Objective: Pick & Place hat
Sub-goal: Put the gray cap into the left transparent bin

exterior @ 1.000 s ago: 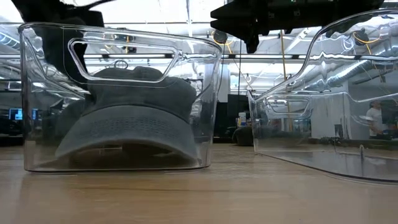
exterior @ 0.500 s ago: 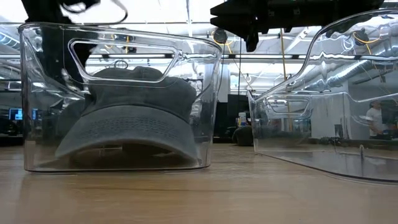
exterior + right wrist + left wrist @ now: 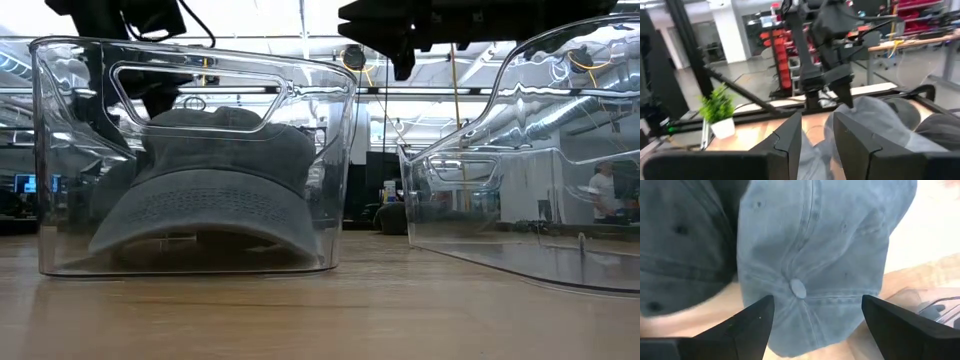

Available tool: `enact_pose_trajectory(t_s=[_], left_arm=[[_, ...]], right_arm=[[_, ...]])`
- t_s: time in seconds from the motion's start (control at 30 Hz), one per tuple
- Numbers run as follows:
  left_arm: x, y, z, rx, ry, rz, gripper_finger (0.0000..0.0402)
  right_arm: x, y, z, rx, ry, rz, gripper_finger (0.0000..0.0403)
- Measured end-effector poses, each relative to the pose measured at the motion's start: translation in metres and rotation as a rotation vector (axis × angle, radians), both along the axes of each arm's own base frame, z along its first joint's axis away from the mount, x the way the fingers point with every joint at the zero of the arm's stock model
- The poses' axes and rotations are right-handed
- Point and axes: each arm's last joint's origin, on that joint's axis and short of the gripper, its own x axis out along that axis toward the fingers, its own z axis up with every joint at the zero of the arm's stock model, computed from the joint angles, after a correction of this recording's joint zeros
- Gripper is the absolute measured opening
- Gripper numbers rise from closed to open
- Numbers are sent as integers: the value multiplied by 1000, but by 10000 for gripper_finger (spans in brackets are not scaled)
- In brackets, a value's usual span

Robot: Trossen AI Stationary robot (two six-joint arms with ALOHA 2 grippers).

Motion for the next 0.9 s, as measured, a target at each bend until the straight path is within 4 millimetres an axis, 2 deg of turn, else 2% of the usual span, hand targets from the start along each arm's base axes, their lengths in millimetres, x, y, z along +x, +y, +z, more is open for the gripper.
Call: enact_pose_trajectory(t_s=[0.43,0.6,0.77,0.9], left_arm=[[-5,4,-12,-44,163,54,312],[-4,9,-16,-15,148,79,312],[2,9,-37,-81,44,30,312],[-2,9,-54,-40,52,42,312]], right_arm=[[0,3,0,-15,-1,99,100],[0,3,1,9,-15,99,100],[0,3,1,27,-15,100,100],[0,3,1,35,-6,100,100]])
